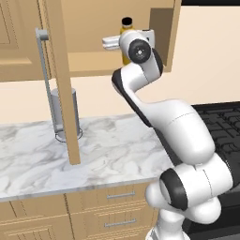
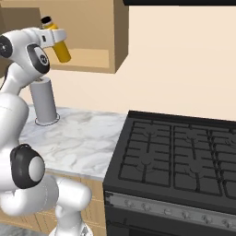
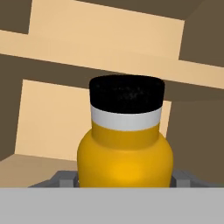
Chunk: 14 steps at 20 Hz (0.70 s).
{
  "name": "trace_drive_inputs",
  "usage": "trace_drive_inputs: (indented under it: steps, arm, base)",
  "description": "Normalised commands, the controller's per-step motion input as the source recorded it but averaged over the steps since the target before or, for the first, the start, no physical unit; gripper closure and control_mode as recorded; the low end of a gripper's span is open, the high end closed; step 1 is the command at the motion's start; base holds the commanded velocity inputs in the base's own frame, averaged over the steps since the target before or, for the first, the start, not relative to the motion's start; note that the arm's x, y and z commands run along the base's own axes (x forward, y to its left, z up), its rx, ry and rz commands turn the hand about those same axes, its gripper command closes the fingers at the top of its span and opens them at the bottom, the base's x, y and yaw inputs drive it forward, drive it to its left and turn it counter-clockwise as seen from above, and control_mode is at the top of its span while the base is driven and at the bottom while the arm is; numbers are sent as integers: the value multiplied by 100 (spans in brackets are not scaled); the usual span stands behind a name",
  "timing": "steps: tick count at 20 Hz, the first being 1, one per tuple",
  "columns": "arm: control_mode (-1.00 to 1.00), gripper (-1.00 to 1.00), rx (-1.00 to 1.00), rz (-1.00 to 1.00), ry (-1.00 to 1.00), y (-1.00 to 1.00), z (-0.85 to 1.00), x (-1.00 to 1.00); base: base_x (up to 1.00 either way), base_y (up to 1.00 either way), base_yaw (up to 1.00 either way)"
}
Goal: Sort all alcoholic drinks to one cabinet, and non-alcoholic drinks to the other.
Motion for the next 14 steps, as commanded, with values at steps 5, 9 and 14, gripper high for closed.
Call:
trace_drive_inputs:
  steps: [5,9,14]
  arm:
    - [-100,100,0,1,2,0,0,32]
    - [-100,100,0,0,1,0,0,6]
    - [-100,100,1,0,7,0,0,22]
  base:
    - [0,0,0]
    - [0,0,0]
    - [0,0,0]
